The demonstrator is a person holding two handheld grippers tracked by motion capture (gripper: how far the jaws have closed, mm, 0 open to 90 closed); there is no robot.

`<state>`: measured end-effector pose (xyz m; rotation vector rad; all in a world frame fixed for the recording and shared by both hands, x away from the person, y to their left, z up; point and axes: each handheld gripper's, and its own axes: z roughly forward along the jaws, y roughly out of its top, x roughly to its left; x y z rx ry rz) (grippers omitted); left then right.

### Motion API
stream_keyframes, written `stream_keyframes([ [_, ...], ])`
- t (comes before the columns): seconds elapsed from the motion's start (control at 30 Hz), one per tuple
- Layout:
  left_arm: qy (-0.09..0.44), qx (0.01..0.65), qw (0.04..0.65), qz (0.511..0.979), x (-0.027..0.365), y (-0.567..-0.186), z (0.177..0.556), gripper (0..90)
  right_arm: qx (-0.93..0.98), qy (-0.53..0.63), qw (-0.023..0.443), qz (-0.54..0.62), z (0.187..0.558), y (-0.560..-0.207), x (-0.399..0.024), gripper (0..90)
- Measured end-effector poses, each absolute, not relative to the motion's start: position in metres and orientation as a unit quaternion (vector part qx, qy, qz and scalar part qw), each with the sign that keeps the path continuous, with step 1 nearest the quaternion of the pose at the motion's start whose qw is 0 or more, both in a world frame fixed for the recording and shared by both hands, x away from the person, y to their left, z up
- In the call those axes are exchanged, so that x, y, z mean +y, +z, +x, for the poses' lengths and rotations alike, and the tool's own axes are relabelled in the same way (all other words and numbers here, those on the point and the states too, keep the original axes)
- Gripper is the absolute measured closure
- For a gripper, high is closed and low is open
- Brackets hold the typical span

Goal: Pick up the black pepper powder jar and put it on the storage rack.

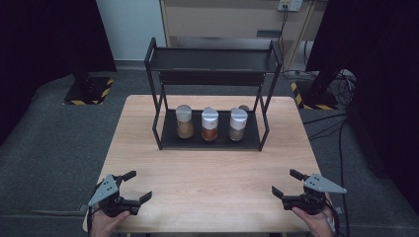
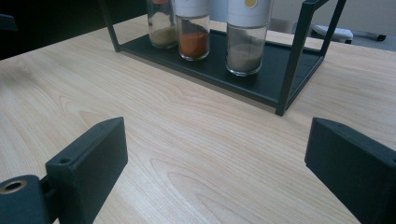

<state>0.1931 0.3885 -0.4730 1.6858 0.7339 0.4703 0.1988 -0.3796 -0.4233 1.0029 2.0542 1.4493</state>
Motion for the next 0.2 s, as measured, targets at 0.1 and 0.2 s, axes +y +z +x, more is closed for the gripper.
stream_keyframes([
  [0.1,0.202,0.313,0.582,0.723,0.3884,-0.4728,0.1933,1.7,0.741,0.523,0.216,0.362,0.1988,-0.4233,-0.3800,6.3],
  [0.2,0.202,0.314,0.582,0.722,0.3884,-0.4729,0.1934,1.7,0.741,0.523,0.215,0.362,0.1993,-0.4236,-0.3803,6.3],
])
